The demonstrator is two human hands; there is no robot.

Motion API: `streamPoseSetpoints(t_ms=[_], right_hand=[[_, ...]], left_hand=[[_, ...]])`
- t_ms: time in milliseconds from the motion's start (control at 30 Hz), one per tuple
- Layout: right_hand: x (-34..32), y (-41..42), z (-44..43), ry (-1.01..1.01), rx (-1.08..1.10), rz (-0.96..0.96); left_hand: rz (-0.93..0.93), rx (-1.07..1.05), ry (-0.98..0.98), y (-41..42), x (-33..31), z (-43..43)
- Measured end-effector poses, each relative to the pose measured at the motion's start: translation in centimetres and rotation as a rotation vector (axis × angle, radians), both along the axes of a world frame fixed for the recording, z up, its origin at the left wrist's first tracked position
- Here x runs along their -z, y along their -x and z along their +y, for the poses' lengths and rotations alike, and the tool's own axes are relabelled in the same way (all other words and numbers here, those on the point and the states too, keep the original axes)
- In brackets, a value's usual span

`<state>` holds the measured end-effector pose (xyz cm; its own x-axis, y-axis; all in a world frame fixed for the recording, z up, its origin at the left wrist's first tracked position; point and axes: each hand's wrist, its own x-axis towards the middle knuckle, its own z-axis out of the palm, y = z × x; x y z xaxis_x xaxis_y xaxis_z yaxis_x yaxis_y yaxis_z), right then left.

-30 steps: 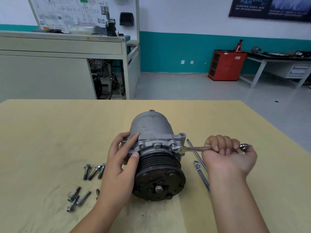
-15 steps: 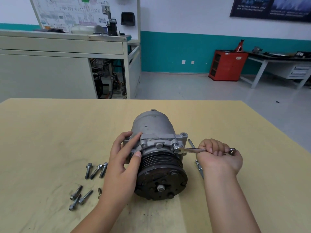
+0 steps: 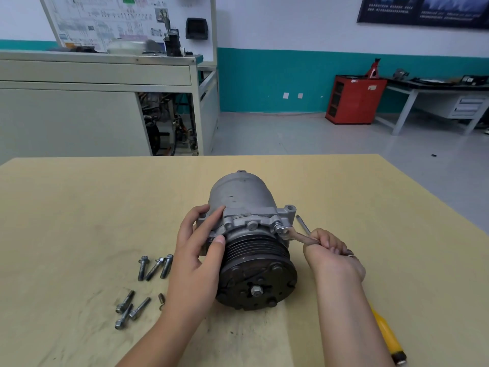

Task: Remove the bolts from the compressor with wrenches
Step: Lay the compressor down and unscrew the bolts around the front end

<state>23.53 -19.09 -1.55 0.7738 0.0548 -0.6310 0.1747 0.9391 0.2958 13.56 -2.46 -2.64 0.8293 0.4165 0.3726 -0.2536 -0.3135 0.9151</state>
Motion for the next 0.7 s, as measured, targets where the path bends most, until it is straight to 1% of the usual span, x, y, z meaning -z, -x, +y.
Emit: streamPoseSetpoints(t_ms=[100, 267, 333, 400, 500, 567, 700], right_hand=[[0.3, -0.3, 0.0, 0.016, 0.027, 0.006], [0.5, -0.9, -0.2, 0.008, -0.010, -0.039], [0.1, -0.6, 0.1, 0.041, -0.002, -0.077], [-0.9, -0.2, 0.3, 0.156, 0.017, -0.175], [-3.0, 0.2, 0.3, 0.402, -0.002, -0.362], [-4.4, 0.4, 0.4, 0.550, -0.015, -0.432], [-6.4, 1.3, 0.9, 0.772, 0.017, -0.542]], left_hand=[[0.005, 0.004, -0.003, 0.0, 0.0, 0.0], [0.011, 0.004, -0.006, 0.0, 0.0, 0.1], [0.009, 0.002, -0.013, 0.0, -0.1, 0.1], [0.001, 0.000, -0.010, 0.0, 0.0, 0.0], [-0.001, -0.004, -0.003, 0.0, 0.0, 0.0], [-0.007, -0.007, -0.008, -0.1, 0.0, 0.0], [-0.005, -0.006, -0.010, 0.0, 0.1, 0.0]])
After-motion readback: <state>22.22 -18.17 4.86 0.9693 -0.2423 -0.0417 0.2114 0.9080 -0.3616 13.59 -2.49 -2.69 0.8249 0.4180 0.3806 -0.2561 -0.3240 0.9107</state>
